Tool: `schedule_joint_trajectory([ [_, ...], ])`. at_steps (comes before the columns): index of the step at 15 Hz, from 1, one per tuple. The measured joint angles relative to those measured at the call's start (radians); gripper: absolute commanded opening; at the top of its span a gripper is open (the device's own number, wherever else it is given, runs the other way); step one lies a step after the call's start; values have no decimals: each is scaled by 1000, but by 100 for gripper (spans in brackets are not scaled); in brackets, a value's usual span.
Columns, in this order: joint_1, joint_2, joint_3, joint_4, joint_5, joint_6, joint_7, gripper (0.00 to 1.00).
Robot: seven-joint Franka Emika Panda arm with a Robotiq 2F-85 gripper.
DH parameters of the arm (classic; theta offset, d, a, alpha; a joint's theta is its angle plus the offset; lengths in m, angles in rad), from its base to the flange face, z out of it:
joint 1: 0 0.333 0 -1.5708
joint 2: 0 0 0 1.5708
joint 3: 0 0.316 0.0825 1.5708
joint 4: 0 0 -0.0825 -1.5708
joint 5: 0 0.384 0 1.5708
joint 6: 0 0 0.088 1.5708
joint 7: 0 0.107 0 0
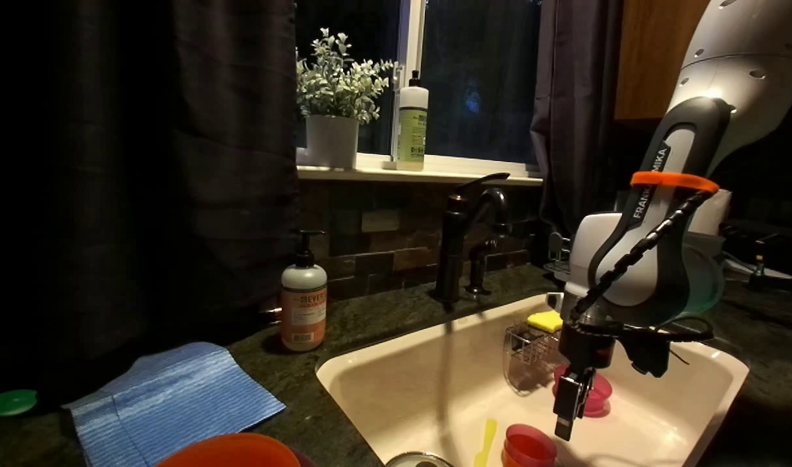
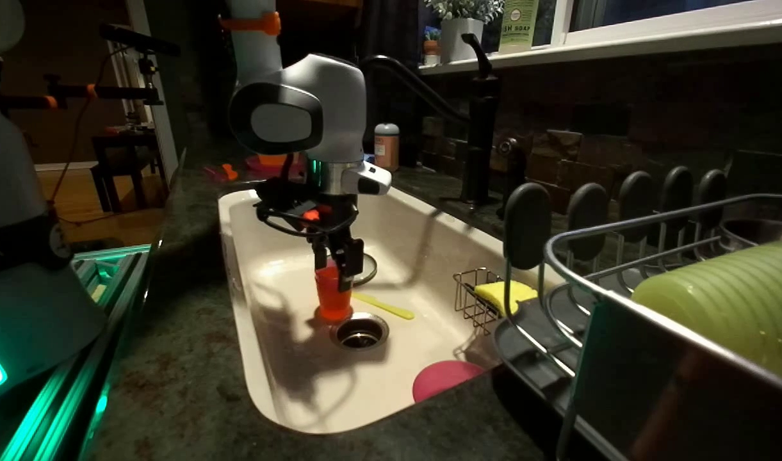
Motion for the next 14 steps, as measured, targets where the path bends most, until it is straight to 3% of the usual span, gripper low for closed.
schedule_joint_trajectory([
  [2,-17,23,17,1,-29,38,28,47],
  [4,-21,44,19,4,-68,66,60,45],
  [6,-21,63,18,7,-109,87,92,52],
  [8,-21,72,16,8,-139,104,118,52],
  [11,-21,77,12,10,-169,115,143,45],
  [13,-21,78,9,13,-182,117,152,35],
  [14,-21,78,9,14,-185,117,157,24],
])
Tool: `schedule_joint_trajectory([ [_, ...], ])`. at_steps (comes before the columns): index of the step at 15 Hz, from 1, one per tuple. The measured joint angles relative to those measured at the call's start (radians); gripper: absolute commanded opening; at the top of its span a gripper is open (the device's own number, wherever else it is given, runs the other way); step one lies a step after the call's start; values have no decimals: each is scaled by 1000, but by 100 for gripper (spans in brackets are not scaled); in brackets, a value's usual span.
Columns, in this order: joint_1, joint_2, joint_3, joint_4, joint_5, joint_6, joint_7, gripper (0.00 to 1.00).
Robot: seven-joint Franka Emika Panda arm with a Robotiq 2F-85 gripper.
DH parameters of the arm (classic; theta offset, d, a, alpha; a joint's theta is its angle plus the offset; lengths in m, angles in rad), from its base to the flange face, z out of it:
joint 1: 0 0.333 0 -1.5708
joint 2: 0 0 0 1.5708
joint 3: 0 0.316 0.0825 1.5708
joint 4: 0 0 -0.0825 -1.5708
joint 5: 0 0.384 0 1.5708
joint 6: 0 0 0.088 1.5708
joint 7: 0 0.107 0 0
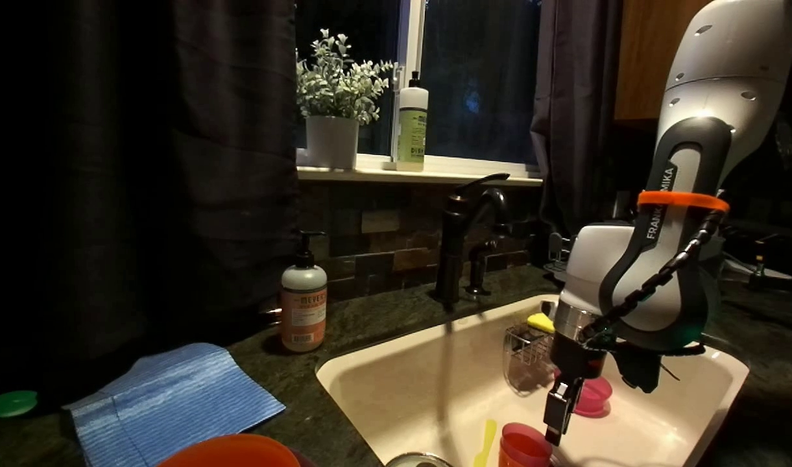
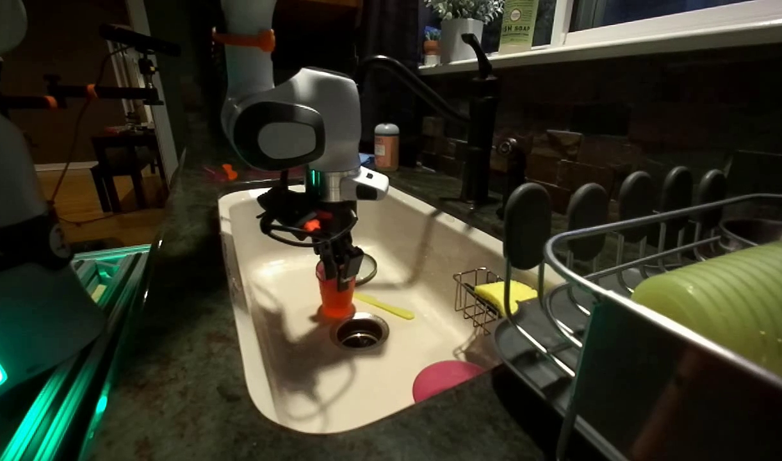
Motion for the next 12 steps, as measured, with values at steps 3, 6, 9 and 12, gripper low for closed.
schedule_joint_trajectory([
  [3,0,3,-1,7,-4,0,7,16],
  [6,0,8,-4,15,-5,0,8,44],
  [9,0,12,-8,21,-5,1,8,68],
  [12,-1,16,-7,25,-5,7,11,91],
])
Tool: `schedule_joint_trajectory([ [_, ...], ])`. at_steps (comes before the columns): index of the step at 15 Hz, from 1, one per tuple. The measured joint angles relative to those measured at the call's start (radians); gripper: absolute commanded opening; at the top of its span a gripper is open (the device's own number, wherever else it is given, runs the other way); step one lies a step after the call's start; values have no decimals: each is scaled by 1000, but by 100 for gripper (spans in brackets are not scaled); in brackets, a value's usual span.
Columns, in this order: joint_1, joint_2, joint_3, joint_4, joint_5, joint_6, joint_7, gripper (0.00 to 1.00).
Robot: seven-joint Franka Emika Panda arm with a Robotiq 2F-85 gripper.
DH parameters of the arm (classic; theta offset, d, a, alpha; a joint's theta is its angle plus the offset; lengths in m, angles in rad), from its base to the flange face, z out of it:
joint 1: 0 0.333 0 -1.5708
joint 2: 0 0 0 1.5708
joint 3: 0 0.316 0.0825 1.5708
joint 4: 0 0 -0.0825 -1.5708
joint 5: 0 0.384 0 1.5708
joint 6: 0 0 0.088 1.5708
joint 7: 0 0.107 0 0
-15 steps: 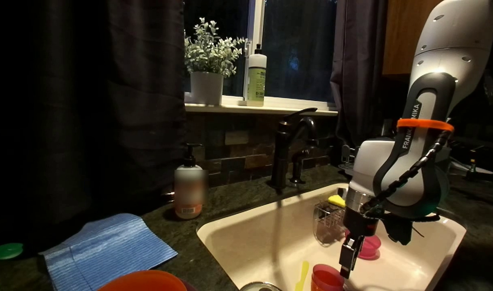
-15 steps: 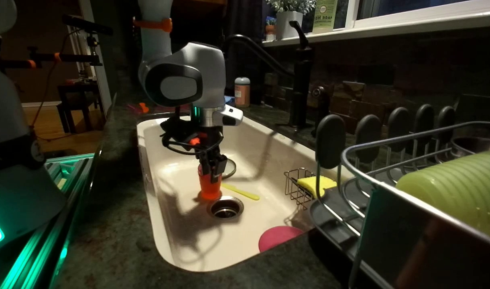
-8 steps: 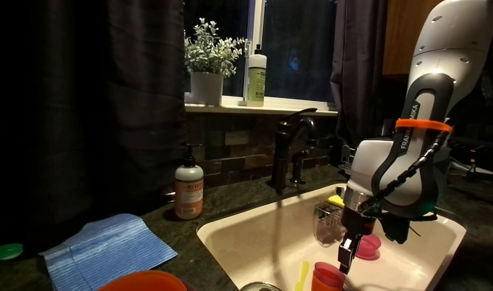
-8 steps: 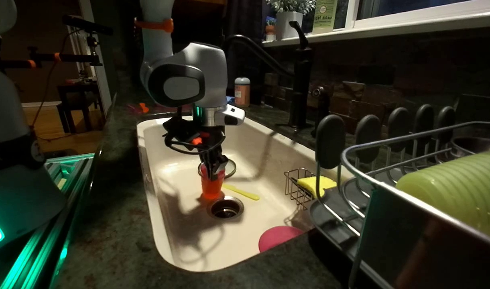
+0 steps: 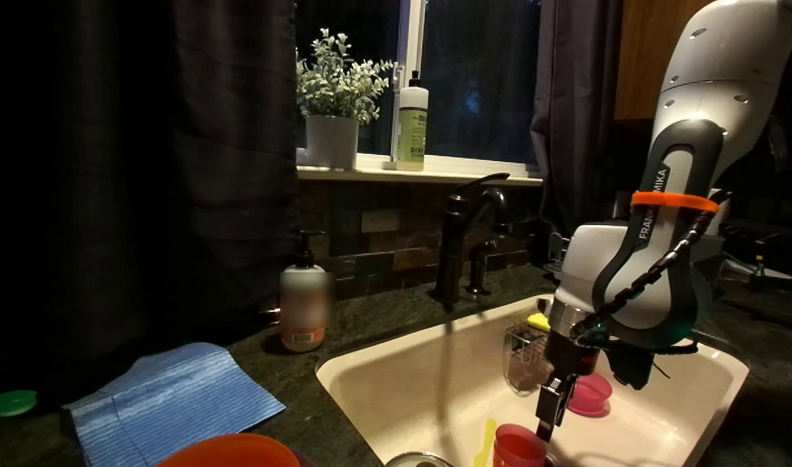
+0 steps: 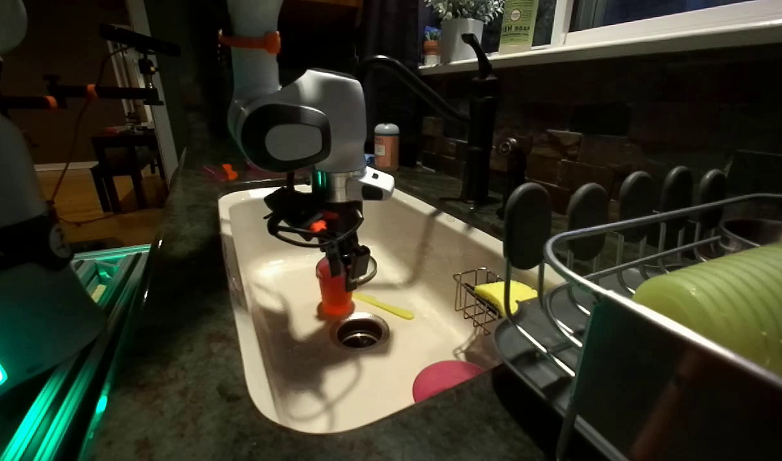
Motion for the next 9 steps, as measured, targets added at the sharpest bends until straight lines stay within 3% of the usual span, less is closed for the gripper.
schedule_joint_trajectory([
  [2,-4,9,8,7,0,11,5,100],
  [5,-12,27,25,24,0,15,14,100],
  [7,-17,38,34,38,0,15,19,91],
  [8,-17,44,37,45,0,15,23,73],
  [9,-17,51,39,53,0,15,27,69],
])
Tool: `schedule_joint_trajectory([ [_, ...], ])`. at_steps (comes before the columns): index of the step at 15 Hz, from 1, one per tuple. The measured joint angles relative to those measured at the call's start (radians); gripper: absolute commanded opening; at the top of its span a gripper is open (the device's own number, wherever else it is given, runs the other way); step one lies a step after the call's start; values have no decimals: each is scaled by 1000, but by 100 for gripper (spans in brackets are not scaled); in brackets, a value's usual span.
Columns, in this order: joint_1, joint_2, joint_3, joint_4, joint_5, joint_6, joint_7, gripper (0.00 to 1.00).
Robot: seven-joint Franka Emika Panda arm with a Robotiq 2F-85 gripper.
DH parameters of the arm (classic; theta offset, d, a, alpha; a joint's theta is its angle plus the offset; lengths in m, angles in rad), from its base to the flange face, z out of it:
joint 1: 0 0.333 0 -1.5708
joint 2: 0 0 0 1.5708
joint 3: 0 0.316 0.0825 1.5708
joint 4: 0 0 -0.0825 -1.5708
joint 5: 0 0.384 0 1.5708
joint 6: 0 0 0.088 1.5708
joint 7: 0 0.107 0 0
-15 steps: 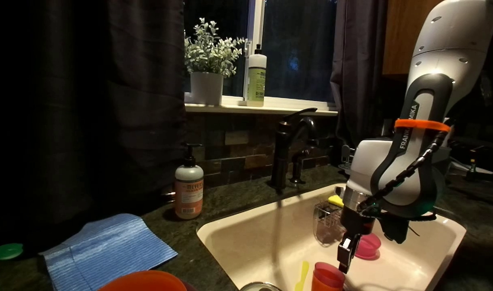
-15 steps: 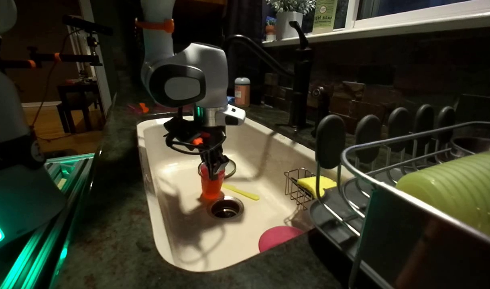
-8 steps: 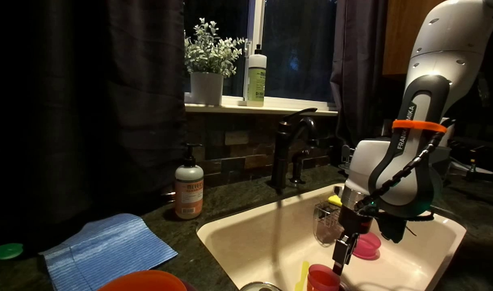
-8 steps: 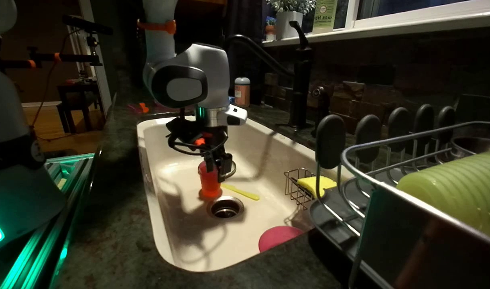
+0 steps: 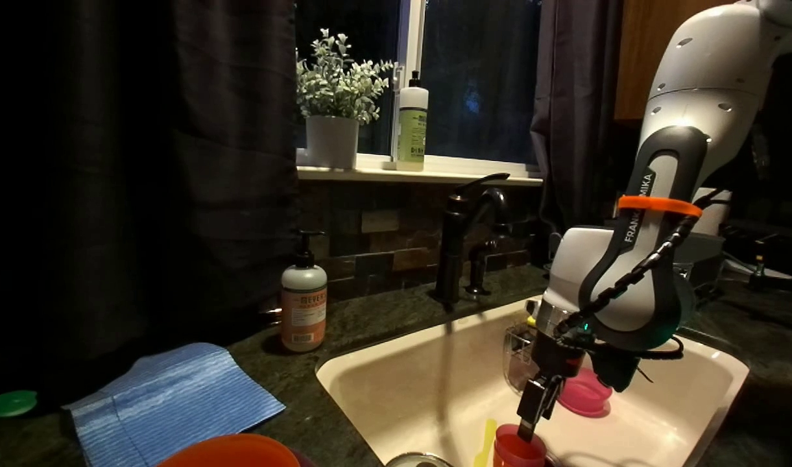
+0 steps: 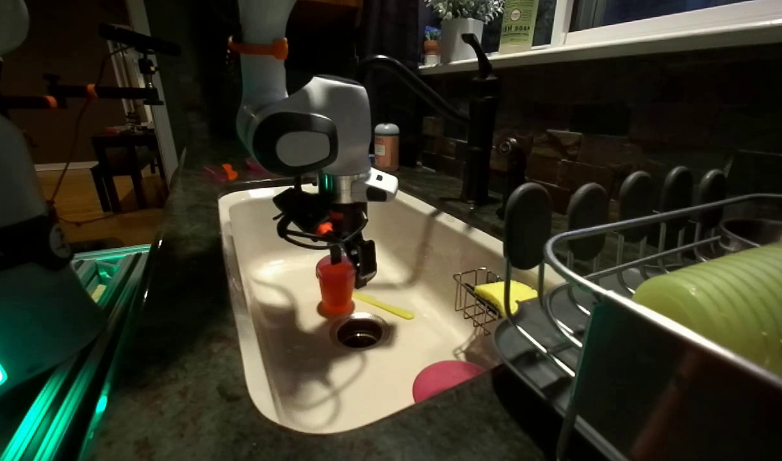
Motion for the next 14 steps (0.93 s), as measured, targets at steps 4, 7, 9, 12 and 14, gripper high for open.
schedule_joint_trajectory([
  [4,0,26,10,28,0,0,8,36],
  [7,0,35,12,40,0,0,9,14],
  [9,0,35,12,46,0,0,9,1],
  [12,0,34,15,51,0,2,9,0],
  [14,0,30,20,53,0,7,9,1],
])
